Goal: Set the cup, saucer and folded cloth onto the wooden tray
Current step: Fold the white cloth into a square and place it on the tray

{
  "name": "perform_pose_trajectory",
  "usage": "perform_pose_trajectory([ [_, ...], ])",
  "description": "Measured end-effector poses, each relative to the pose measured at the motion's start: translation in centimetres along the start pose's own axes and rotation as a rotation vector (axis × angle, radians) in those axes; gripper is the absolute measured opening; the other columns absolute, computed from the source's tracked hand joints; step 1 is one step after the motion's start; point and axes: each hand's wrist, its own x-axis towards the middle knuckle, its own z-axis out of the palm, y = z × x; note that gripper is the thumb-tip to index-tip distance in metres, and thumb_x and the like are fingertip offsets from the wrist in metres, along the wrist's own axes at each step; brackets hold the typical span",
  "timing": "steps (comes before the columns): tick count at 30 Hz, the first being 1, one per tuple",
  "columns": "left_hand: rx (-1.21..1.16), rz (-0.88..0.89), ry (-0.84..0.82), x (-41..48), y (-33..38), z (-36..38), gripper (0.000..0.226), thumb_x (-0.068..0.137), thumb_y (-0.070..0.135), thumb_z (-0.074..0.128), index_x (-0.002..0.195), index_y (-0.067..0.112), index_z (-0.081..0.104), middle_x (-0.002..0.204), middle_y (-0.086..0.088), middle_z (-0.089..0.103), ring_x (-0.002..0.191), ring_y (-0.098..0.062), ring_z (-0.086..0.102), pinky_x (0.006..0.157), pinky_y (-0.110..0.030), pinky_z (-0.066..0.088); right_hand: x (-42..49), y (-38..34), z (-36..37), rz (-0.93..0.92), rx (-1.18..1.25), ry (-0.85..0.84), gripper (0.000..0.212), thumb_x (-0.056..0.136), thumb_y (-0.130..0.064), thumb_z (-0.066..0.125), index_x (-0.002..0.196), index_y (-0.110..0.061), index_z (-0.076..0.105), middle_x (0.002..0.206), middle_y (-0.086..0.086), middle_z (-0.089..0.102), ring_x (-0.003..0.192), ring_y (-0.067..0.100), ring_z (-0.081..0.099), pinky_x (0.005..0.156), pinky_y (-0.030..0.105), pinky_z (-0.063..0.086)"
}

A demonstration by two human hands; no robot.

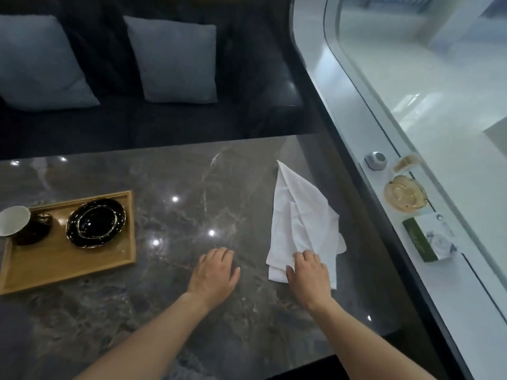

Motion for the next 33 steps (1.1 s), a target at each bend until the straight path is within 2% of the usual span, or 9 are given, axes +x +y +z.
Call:
perform_pose_trajectory([
  [5, -0.06, -0.016, -0.041, 1.9, 4.3, 2.7, 0.043, 0.1, 0.045, 0.048, 0.13, 0.016, 0.058, 0.127, -0.001, 0.063, 0.118, -0.023, 0.057, 0.1, -0.041, 0.044, 1.0, 4.0, -0.1, -0.061, 0.022, -0.063, 0.023, 0.1, -0.031, 0.046, 0.117, -0.021, 0.057, 0.121, -0.001, 0.056, 0.108, 0.025, 0.052, 0.091, 0.04, 0.045],
  [10, -0.084, -0.108, -0.09, 4.3, 7.9, 4.9, 0.038, 0.102, 0.047, 0.045, 0.122, 0.017, 0.059, 0.12, -0.002, 0.061, 0.111, -0.023, 0.054, 0.096, -0.04, 0.044, 2.2, 6.5, 0.4, -0.198, 0.045, -0.113, 0.018, 0.1, -0.016, 0.048, 0.114, -0.019, 0.059, 0.121, -0.002, 0.054, 0.105, 0.027, 0.051, 0.088, 0.041, 0.047],
  [13, -0.066, -0.201, -0.092, 5.4, 9.5, 5.8, 0.038, 0.101, 0.05, 0.047, 0.115, 0.017, 0.06, 0.117, -0.003, 0.058, 0.109, -0.024, 0.052, 0.095, -0.04, 0.045, 2.8, 7.4, 0.7, -0.244, 0.095, -0.111, 0.019, 0.099, -0.018, 0.05, 0.116, -0.019, 0.06, 0.121, -0.003, 0.055, 0.106, 0.025, 0.051, 0.09, 0.039, 0.048],
  [18, -0.021, -0.344, -0.065, 6.6, 11.3, 6.9, 0.032, 0.1, 0.047, 0.053, 0.116, 0.02, 0.058, 0.119, -0.001, 0.059, 0.113, -0.023, 0.053, 0.097, -0.038, 0.041, 3.6, 9.0, 1.0, -0.3, 0.201, -0.159, 0.025, 0.095, -0.03, 0.063, 0.119, -0.019, 0.061, 0.123, -0.006, 0.052, 0.112, 0.02, 0.048, 0.098, 0.034, 0.049],
  [23, -0.041, -0.483, -0.047, 7.0, 11.6, 7.6, 0.034, 0.098, 0.048, 0.056, 0.116, 0.019, 0.06, 0.119, -0.002, 0.061, 0.116, -0.024, 0.054, 0.097, -0.04, 0.04, 4.5, 10.1, 1.0, -0.327, 0.225, -0.18, 0.026, 0.093, -0.036, 0.068, 0.113, -0.02, 0.063, 0.118, -0.007, 0.051, 0.109, 0.016, 0.046, 0.095, 0.032, 0.047],
  [29, -0.089, -0.481, -0.051, 6.9, 11.1, 7.6, 0.026, 0.102, 0.039, 0.053, 0.114, 0.017, 0.061, 0.118, -0.003, 0.061, 0.116, -0.025, 0.054, 0.098, -0.041, 0.039, 5.0, 10.2, 0.8, -0.336, 0.196, -0.109, 0.01, 0.095, -0.024, 0.063, 0.097, -0.014, 0.062, 0.102, -0.004, 0.052, 0.098, 0.023, 0.048, 0.08, 0.033, 0.047],
  [33, -0.354, -0.434, 0.027, 5.9, 10.2, 6.6, 0.017, 0.103, 0.027, 0.054, 0.091, 0.015, 0.054, 0.1, -0.004, 0.06, 0.097, -0.028, 0.057, 0.088, -0.045, 0.048, 5.3, 9.9, 0.0, -0.361, 0.234, -0.017, 0.015, 0.1, -0.029, 0.06, 0.103, -0.016, 0.066, 0.101, -0.003, 0.059, 0.096, 0.02, 0.05, 0.082, 0.033, 0.048],
])
